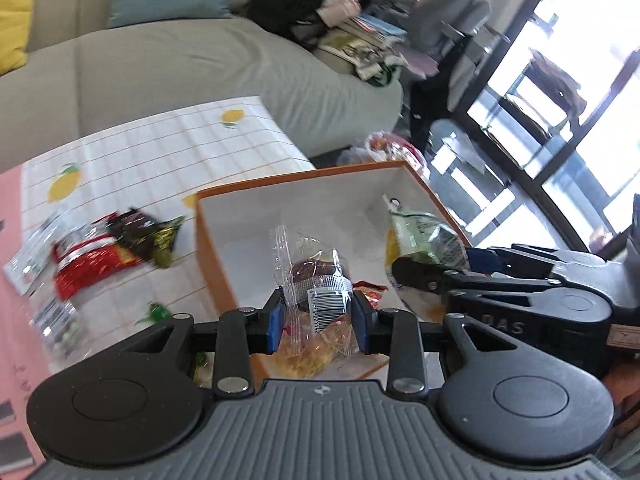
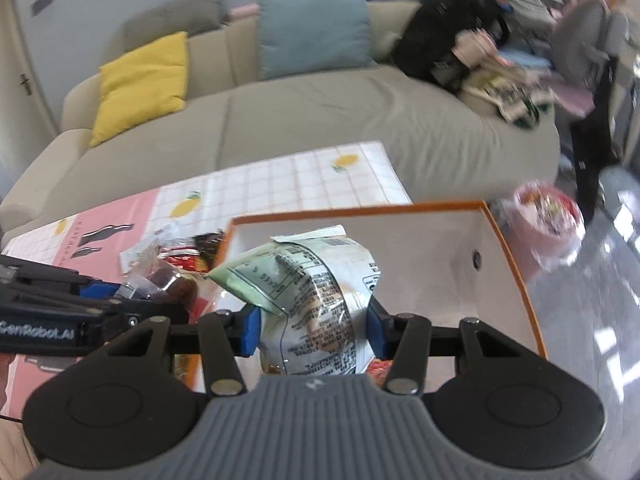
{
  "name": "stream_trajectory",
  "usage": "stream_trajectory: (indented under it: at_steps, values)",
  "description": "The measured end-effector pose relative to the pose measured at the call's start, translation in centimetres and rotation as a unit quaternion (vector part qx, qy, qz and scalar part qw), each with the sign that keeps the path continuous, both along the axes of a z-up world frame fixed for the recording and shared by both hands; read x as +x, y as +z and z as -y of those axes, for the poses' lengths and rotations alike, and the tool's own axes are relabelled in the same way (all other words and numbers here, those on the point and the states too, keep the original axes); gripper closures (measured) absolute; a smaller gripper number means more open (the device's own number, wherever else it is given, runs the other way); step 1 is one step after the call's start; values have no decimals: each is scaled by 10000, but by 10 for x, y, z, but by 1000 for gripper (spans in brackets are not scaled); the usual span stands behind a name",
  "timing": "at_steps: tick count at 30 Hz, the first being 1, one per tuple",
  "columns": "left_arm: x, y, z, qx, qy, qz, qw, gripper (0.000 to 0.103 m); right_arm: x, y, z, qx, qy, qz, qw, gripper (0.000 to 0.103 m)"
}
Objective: Organize snacks
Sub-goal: 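Carry both held bags over the orange box and lower them inside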
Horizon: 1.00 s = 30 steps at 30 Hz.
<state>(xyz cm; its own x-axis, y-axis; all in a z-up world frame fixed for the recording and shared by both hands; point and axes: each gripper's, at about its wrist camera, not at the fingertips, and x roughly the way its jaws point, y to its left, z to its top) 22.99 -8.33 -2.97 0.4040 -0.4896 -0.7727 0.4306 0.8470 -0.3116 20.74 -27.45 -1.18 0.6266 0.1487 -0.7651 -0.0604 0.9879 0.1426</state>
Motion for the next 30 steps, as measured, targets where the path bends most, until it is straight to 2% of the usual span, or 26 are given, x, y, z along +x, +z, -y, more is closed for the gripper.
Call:
stream_trajectory:
  at_steps: [8,18,24,30]
  values:
    - [33,-23,35,421,-322,-94,9986,65,35,-32,11,-326,-48,-503,9982,53]
    - [56,-49,59,1065,-661,-73,9921,65,65,-75,14,-601,-121,-1002,9931,52]
    - [66,-63,65,1358,-784,-144,9875,65,73,-91,14,-654,-68,-1154,9911,51]
    - [71,-74,71,1835,-903,-165,9787,64,79,-100,7,-919,126,-1138,9892,49]
